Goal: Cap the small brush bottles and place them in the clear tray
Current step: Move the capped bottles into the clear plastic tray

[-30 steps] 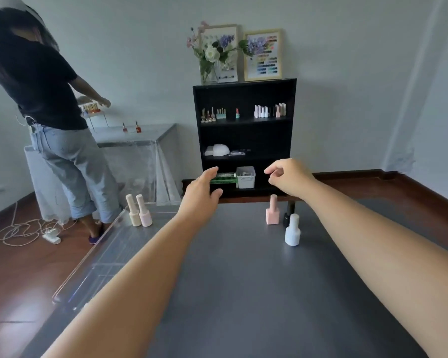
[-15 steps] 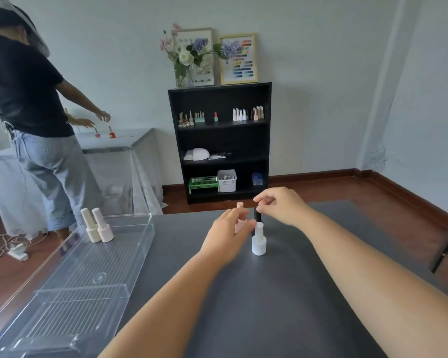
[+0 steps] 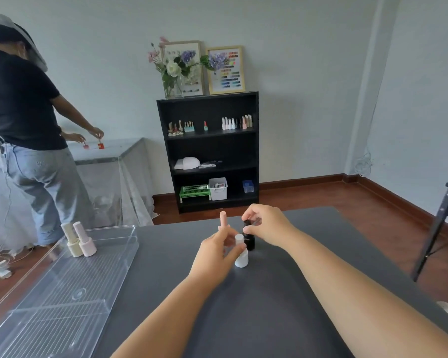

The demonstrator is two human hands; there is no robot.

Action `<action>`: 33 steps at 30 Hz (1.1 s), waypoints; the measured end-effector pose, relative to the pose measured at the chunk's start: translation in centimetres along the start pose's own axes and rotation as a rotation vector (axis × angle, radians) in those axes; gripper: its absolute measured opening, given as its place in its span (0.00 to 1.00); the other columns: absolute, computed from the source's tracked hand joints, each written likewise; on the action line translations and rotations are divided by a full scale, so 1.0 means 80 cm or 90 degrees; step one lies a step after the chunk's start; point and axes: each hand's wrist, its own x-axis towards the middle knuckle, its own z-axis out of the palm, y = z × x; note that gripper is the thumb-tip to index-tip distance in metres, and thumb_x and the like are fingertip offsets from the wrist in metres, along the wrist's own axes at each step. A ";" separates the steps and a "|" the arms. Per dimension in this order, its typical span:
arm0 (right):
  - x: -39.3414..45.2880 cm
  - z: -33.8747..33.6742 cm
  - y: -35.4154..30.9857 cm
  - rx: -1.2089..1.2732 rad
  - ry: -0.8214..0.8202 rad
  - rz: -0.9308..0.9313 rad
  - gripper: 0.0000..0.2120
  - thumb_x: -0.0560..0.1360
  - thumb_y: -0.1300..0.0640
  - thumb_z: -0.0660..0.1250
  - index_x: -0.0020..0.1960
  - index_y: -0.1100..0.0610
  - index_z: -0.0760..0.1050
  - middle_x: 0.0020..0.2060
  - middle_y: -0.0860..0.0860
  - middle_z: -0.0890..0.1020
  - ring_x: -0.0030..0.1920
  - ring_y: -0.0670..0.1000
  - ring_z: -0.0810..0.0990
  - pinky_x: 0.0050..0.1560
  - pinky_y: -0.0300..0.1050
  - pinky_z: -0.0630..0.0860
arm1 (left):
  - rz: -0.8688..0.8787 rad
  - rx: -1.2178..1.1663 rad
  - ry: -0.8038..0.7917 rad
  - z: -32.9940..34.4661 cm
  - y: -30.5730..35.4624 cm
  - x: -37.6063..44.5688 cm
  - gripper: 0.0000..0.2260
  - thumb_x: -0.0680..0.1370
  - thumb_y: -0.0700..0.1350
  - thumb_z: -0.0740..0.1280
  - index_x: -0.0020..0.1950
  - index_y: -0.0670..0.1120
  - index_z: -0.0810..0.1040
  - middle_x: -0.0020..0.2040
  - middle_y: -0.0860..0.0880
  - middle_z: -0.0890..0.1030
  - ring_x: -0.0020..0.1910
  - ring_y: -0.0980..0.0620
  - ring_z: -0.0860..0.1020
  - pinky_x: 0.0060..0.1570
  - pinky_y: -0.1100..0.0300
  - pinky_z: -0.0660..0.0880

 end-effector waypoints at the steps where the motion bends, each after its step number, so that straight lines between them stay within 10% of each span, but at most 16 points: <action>1: -0.003 -0.002 0.000 0.002 -0.006 0.003 0.11 0.69 0.54 0.75 0.46 0.42 0.76 0.44 0.42 0.80 0.44 0.42 0.79 0.40 0.35 0.72 | -0.005 -0.006 0.005 -0.002 0.000 -0.002 0.07 0.75 0.53 0.70 0.47 0.60 0.73 0.44 0.61 0.80 0.45 0.66 0.77 0.42 0.73 0.72; 16: -0.017 0.009 -0.096 0.105 -0.160 -0.040 0.11 0.66 0.53 0.78 0.46 0.45 0.81 0.46 0.45 0.81 0.46 0.44 0.81 0.39 0.37 0.79 | -0.025 0.138 0.053 -0.171 -0.012 -0.022 0.09 0.75 0.48 0.71 0.47 0.62 0.75 0.41 0.59 0.81 0.38 0.66 0.78 0.36 0.71 0.70; 23: 0.013 0.063 -0.180 0.175 -0.085 -0.122 0.11 0.69 0.53 0.75 0.50 0.43 0.79 0.46 0.42 0.83 0.48 0.43 0.81 0.54 0.48 0.77 | -0.074 0.208 0.149 -0.277 -0.050 -0.031 0.07 0.77 0.46 0.69 0.53 0.55 0.77 0.42 0.59 0.80 0.40 0.66 0.77 0.35 0.69 0.70; 27: 0.029 0.099 -0.226 0.240 -0.041 -0.158 0.11 0.71 0.59 0.74 0.52 0.50 0.80 0.45 0.42 0.83 0.46 0.40 0.81 0.44 0.31 0.74 | -0.111 0.224 0.169 -0.314 -0.086 -0.037 0.07 0.77 0.43 0.69 0.54 0.52 0.78 0.44 0.53 0.82 0.41 0.63 0.79 0.28 0.69 0.72; 33: 0.061 0.163 -0.268 0.218 -0.039 -0.154 0.11 0.71 0.61 0.73 0.53 0.54 0.81 0.45 0.47 0.83 0.42 0.42 0.80 0.44 0.34 0.77 | -0.151 0.278 0.174 -0.332 -0.133 -0.035 0.05 0.76 0.42 0.69 0.51 0.48 0.80 0.46 0.49 0.82 0.41 0.53 0.80 0.33 0.66 0.70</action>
